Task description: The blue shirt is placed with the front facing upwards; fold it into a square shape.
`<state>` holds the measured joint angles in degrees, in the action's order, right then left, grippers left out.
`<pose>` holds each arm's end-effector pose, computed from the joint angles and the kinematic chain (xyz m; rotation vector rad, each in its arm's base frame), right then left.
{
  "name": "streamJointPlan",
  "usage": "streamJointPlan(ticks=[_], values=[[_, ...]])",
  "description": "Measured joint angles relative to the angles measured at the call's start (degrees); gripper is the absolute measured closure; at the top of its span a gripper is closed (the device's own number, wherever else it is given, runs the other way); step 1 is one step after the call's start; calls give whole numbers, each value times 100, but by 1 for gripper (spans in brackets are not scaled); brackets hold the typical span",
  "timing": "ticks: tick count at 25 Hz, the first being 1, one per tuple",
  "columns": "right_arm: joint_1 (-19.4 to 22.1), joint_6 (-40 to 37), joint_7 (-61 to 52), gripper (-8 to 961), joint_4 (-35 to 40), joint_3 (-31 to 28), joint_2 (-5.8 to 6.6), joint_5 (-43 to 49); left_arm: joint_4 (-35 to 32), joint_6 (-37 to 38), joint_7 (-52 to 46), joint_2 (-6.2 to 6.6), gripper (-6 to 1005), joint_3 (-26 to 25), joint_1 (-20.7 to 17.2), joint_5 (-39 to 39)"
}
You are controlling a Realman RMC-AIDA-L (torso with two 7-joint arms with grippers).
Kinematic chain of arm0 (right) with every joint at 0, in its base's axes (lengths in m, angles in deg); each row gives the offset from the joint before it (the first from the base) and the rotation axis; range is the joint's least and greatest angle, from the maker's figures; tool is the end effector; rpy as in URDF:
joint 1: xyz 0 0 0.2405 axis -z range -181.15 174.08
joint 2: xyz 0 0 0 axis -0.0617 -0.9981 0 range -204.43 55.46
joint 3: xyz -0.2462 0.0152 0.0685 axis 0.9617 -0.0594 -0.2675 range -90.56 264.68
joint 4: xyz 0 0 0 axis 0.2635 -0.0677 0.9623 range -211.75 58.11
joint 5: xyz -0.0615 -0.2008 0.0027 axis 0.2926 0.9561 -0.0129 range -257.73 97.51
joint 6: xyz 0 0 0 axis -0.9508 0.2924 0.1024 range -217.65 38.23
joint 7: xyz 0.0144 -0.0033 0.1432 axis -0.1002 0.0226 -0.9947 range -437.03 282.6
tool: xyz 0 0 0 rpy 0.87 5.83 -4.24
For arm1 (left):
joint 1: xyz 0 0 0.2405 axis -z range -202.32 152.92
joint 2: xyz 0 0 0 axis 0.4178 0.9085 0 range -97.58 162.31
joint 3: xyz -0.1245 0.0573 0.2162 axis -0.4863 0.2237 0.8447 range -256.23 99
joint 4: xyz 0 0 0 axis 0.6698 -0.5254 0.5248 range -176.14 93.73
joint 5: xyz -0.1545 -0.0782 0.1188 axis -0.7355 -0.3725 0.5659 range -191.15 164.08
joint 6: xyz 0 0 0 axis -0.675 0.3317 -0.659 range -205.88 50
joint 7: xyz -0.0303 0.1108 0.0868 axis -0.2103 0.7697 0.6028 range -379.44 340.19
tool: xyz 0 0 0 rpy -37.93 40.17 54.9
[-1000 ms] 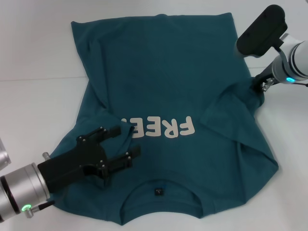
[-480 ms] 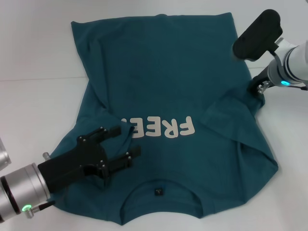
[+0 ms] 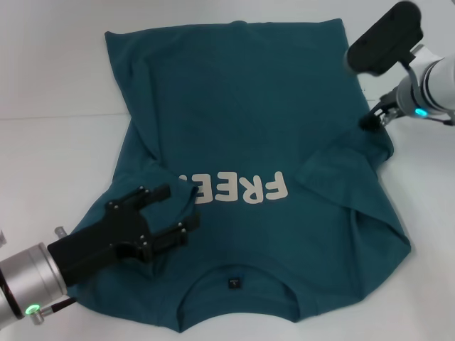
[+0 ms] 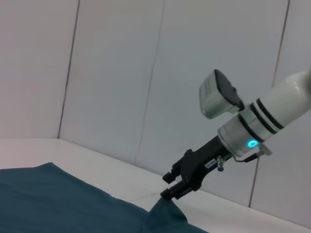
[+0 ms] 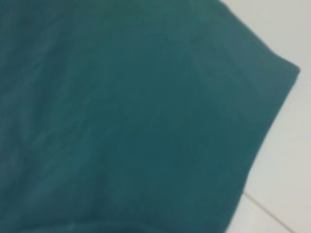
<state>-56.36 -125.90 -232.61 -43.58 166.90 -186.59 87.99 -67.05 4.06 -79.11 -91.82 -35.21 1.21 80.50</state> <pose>0.2340 0.4914 0.0261 -2.0288 0.6055 -0.4595 -0.2593 0.3107 -0.0482 -2.4489 -0.5617 -0.9843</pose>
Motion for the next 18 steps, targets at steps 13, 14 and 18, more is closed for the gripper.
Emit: streamJointPlan(ticks=[13,14,18], values=[[1475,-2096,393,140,3596,-2191,-685,-1314,-384,424,-1312,26,196,-952,-294,0],[1595,-2371,566,139,3719,-2423,-670,-1908,-495,434,-1471,20,195,-953,-337,6],[2036,-3525,1323,138,3770,-3181,-516,-3974,-1014,435,-2484,29,194,-915,-599,163]])
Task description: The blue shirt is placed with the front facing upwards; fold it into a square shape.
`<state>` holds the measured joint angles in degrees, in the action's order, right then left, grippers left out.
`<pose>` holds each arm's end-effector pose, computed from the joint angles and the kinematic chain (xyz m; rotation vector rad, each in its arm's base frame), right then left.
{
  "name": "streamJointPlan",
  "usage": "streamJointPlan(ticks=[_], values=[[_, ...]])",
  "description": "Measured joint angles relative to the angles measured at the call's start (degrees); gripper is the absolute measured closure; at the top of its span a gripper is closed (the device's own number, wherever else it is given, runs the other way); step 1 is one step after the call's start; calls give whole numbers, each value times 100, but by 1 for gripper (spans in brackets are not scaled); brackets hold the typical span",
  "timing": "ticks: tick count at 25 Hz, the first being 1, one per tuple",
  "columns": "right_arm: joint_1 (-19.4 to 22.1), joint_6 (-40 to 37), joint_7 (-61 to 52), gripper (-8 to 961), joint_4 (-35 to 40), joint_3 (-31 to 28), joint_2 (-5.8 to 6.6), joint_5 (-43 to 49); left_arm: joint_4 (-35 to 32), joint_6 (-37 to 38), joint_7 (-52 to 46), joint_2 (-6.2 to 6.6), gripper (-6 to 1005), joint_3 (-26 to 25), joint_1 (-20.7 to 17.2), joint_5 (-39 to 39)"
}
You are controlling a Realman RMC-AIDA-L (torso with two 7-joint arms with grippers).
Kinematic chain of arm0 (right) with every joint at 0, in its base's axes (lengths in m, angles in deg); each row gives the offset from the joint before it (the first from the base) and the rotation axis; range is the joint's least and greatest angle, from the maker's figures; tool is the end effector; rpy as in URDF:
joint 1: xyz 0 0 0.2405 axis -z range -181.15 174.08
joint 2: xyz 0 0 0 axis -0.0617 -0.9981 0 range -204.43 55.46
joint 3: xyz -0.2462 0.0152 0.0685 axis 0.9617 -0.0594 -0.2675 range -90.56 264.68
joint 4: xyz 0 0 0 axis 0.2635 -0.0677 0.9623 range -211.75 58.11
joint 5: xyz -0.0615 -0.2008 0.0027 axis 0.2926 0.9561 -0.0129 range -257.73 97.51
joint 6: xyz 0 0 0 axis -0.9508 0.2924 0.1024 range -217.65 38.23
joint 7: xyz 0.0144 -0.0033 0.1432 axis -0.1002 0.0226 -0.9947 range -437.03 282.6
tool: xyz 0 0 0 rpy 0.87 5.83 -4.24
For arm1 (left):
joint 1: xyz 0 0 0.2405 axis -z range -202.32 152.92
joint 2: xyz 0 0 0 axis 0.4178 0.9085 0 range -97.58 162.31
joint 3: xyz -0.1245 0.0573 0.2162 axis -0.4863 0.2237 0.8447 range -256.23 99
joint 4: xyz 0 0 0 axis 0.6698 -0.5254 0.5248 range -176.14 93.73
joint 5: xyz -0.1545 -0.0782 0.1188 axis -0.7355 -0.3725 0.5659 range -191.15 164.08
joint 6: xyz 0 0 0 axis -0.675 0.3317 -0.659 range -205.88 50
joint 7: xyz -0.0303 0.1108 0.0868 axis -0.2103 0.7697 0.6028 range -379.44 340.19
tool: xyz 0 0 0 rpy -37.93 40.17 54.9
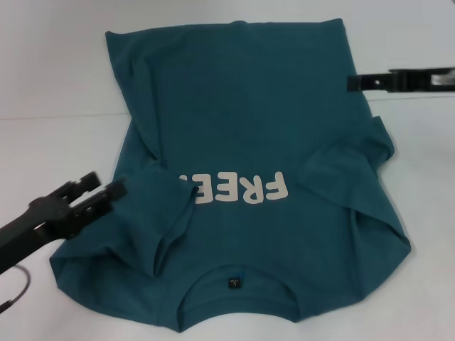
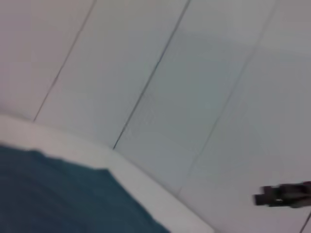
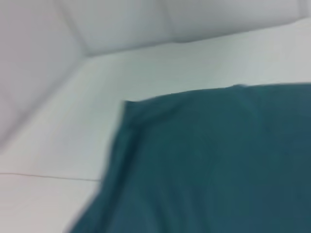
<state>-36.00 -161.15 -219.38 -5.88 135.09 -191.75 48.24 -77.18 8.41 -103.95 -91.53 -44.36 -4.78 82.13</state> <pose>0.2155 0.4105 0.1047 -2.1272 1.2025 0.4771 -0.2906 0.3013 0.0078 -2.2118 -0.9968 -1.1363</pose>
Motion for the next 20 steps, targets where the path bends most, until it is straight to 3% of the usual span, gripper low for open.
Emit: streamJointPlan(ticks=[5,7,10,14,20], values=[[710,-975,749,139,-5,-591,8,-997,-861,-91,-1083,-17,193,-28,-520,505],[963,-1173,985,139,-33,-780,-24,-1129,-1169,-164,-1283,-25,193,-81,-798,676],[1209,-1261,1359,139,-193,-1011,-91,-1187,-1299,-210,-1237,-29,192,-190,-925,773],[1277,-1297,1734,140,-649,-1239,-65,-1175,-1361,-261,-916,-30,192,-250,-950,926],[1242,-1324,1937,140,-964,-1322,17,-1175,-1239,-703,-274,-27,194,65,-761,1092]])
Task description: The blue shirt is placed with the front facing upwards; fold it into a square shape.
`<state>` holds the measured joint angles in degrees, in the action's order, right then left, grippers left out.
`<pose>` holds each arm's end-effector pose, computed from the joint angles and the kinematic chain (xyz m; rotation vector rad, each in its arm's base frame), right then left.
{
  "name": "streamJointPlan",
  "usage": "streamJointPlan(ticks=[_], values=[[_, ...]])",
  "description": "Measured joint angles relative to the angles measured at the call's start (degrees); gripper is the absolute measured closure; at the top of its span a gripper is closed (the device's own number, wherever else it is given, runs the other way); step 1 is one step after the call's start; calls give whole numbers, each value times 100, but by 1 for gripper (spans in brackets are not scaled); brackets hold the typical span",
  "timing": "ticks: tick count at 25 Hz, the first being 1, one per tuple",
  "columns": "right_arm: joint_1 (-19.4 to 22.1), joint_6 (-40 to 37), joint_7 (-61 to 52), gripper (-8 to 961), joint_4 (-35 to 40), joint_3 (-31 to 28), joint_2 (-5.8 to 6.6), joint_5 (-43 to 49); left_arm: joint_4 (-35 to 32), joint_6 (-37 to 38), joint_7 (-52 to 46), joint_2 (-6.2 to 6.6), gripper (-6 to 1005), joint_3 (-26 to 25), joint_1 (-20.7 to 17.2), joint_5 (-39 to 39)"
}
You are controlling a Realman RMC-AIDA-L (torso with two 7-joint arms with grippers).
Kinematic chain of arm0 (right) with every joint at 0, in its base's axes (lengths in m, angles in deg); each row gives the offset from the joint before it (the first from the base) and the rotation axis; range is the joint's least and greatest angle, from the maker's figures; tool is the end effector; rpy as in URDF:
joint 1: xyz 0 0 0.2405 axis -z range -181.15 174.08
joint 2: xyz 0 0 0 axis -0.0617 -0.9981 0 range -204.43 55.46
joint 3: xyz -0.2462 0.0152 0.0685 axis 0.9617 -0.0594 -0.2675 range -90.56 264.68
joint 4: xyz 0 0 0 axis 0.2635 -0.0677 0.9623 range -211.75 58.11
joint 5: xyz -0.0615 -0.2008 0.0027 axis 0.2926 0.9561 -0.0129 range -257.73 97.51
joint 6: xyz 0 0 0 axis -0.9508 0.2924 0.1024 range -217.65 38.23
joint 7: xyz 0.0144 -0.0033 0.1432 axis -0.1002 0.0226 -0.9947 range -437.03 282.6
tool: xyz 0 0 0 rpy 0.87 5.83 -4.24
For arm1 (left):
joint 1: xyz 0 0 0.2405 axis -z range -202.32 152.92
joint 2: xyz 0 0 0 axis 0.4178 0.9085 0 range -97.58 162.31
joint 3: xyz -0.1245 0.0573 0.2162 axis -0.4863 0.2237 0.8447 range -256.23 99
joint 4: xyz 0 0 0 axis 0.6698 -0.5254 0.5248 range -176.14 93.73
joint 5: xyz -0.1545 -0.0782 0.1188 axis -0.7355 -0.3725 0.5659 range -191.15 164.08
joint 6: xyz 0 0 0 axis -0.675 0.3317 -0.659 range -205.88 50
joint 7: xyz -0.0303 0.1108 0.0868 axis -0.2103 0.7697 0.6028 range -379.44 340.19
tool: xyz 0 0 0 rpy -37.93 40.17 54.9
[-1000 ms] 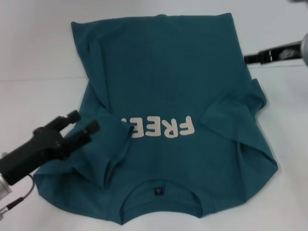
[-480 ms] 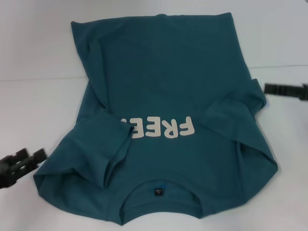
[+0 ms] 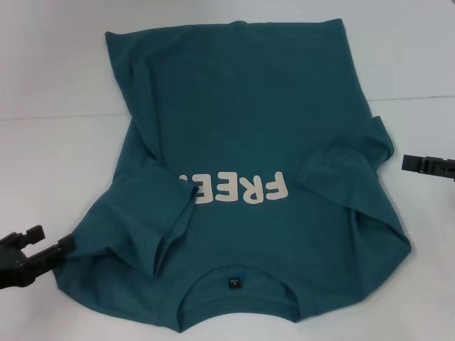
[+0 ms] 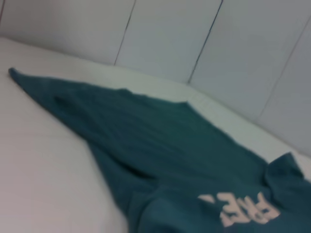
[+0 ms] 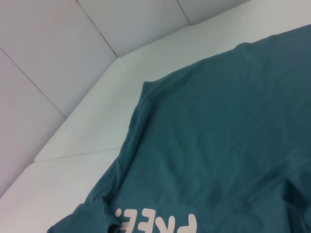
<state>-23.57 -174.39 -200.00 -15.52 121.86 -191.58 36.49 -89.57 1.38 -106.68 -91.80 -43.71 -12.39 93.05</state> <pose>0.3093 0.3250 0.1049 -2.1473 1.3402 0.6527 -0.3414 0.2763 0.0291 -2.1833 -1.0280 -0.7142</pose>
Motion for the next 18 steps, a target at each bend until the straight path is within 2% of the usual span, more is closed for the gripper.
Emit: streamJointPlan(ticks=[6,18], values=[[-10,13,16,141,-10,19,7,53,101,-386,-49,10,197,31,154,484],[-111,32,19,142,-21,51,21,167,310,-1075,-10,14,222,52,385,772]])
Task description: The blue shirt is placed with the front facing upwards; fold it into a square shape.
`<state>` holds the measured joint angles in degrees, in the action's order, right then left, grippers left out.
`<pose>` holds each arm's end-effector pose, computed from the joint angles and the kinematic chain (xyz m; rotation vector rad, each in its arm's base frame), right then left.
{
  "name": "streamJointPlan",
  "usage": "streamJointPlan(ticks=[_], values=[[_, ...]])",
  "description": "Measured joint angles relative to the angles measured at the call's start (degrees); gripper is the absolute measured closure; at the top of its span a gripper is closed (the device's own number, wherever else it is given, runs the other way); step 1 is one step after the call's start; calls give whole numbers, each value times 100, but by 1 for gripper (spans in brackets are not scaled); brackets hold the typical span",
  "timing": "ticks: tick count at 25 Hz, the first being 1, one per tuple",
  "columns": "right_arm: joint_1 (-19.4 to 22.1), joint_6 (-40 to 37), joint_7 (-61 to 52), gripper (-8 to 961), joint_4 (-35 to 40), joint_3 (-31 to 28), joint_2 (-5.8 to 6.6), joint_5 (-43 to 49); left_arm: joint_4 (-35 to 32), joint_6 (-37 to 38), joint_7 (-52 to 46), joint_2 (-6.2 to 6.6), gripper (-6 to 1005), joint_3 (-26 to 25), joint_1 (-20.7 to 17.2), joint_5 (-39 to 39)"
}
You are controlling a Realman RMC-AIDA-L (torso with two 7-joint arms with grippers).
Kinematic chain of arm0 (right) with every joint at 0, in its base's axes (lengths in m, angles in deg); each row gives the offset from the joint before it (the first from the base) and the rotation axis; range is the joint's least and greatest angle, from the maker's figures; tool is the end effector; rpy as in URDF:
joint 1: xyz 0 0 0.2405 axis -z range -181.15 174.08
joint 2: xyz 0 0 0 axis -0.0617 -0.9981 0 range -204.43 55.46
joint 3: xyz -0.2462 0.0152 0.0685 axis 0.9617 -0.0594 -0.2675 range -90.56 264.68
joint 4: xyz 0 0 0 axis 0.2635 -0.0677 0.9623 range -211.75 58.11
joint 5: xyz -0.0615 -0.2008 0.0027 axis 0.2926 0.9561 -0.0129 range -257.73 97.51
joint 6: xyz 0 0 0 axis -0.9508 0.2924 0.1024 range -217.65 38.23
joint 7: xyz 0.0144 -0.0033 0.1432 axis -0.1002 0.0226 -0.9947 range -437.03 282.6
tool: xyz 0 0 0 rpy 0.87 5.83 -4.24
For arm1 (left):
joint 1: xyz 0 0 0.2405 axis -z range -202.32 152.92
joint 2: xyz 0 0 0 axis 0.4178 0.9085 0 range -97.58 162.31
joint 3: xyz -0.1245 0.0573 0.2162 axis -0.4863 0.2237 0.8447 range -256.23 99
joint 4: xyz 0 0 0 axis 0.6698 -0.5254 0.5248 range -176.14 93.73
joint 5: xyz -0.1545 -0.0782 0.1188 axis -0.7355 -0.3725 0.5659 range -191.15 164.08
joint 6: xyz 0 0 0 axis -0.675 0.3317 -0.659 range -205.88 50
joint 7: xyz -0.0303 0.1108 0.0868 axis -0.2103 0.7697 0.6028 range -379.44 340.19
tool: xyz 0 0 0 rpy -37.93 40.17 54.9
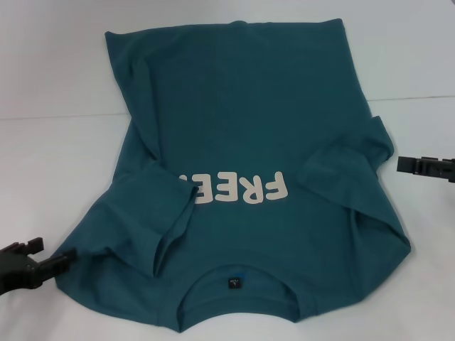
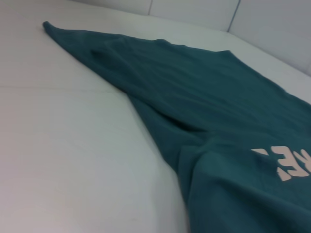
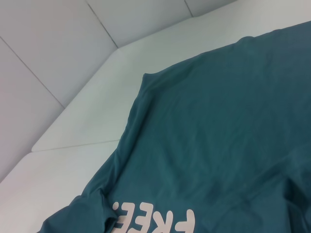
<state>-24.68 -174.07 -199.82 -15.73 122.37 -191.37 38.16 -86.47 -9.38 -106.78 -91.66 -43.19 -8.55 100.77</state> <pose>0.3068 0.3303 0.1027 -2.1706 1.3266 0.6125 -0.3573 0.2963 0.0130 -2.1695 -1.0634 -0.4848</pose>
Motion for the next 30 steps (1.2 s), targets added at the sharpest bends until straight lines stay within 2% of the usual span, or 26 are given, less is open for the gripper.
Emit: streamJointPlan(ticks=[10,21,27,30], values=[[-54,-1,-26,143,0,-8,14,58,236,-179,-151,25,250,29,274,423],[-127,7,-58,145,-32,-42,11,144,35,65,-323,1,281,78,289,645],[-141,-13,-145,144,-137,-42,56,144,56,214,-341,-3,504,78,303,625],[-159,-236,-474,143,-146,-17,212,181,99,244,-377,0,746,48,321,623]])
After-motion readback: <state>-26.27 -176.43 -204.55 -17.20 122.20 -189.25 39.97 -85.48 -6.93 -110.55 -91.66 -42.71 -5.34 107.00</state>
